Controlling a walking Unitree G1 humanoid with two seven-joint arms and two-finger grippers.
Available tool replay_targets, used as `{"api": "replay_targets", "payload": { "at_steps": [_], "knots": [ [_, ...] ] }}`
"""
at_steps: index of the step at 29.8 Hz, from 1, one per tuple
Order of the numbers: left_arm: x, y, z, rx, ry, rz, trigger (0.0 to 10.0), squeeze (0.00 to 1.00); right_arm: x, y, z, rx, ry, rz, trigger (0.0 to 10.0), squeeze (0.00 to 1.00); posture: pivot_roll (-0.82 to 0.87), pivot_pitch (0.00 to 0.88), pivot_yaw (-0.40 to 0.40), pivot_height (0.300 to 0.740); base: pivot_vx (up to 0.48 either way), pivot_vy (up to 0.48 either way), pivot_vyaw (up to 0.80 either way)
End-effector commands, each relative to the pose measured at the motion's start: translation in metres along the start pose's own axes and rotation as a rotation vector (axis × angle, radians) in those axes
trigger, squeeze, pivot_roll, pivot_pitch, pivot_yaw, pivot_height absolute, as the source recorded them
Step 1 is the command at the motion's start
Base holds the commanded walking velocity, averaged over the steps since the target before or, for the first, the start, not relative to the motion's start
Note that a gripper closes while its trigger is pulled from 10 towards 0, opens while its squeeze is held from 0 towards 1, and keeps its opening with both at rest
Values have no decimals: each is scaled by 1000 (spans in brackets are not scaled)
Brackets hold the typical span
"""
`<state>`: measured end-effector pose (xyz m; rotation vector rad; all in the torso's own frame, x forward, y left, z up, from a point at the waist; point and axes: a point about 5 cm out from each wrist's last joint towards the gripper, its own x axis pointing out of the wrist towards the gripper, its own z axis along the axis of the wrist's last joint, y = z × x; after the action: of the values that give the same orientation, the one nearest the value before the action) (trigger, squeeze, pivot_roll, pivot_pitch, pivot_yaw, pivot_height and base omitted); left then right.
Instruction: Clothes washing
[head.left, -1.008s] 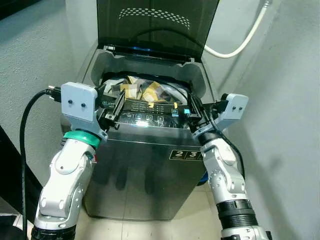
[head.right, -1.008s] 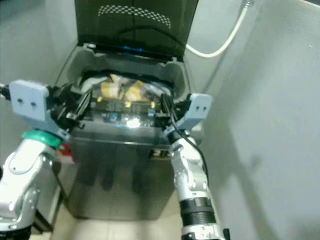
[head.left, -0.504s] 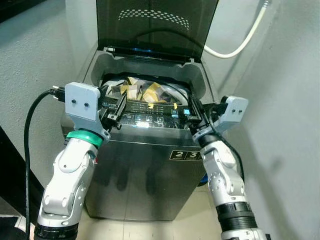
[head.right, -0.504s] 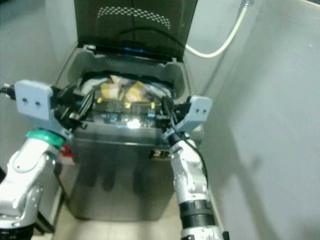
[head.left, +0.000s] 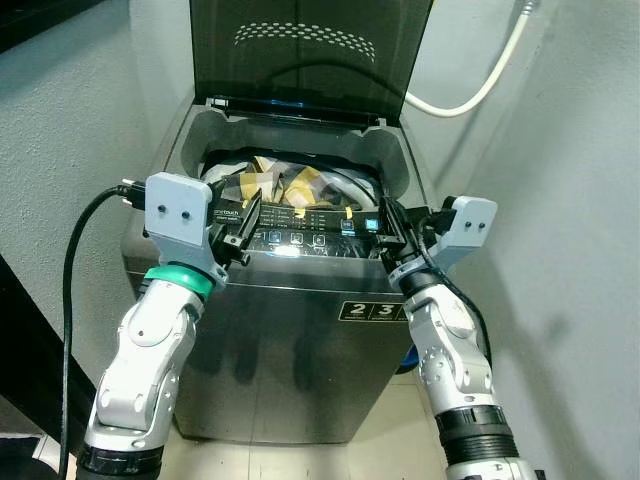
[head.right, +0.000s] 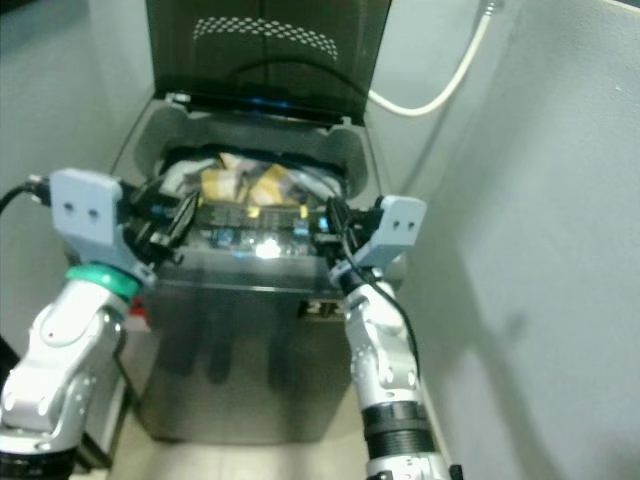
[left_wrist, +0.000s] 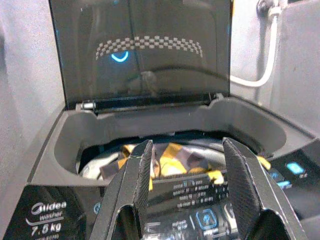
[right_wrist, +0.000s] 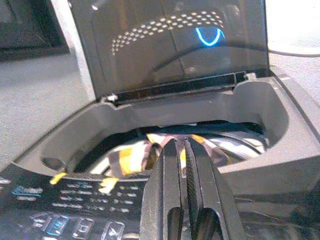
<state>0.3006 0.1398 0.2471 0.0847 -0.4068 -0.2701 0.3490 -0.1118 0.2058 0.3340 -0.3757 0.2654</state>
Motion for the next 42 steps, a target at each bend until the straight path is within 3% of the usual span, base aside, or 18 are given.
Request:
{"api": "replay_targets", "payload": {
  "at_steps": [1, 7, 42],
  "knots": [
    [-3, -4, -9, -5, 32, -17, 10000, 0, -8, -11, -9, -22, 33, -45, 10000, 0, 68, 0, -32, 731, 0, 0, 0],
    [-7, -3, -23, -33, 106, -2, 10000, 0, -15, -14, -14, -103, 47, -55, 10000, 0, 61, 0, -21, 731, 0, 0, 0],
    [-9, -5, -22, -9, 81, 6, 10000, 0, -14, -17, -16, -94, 53, -66, 10000, 0, 69, 13, -36, 731, 0, 0, 0]
  ]
}}
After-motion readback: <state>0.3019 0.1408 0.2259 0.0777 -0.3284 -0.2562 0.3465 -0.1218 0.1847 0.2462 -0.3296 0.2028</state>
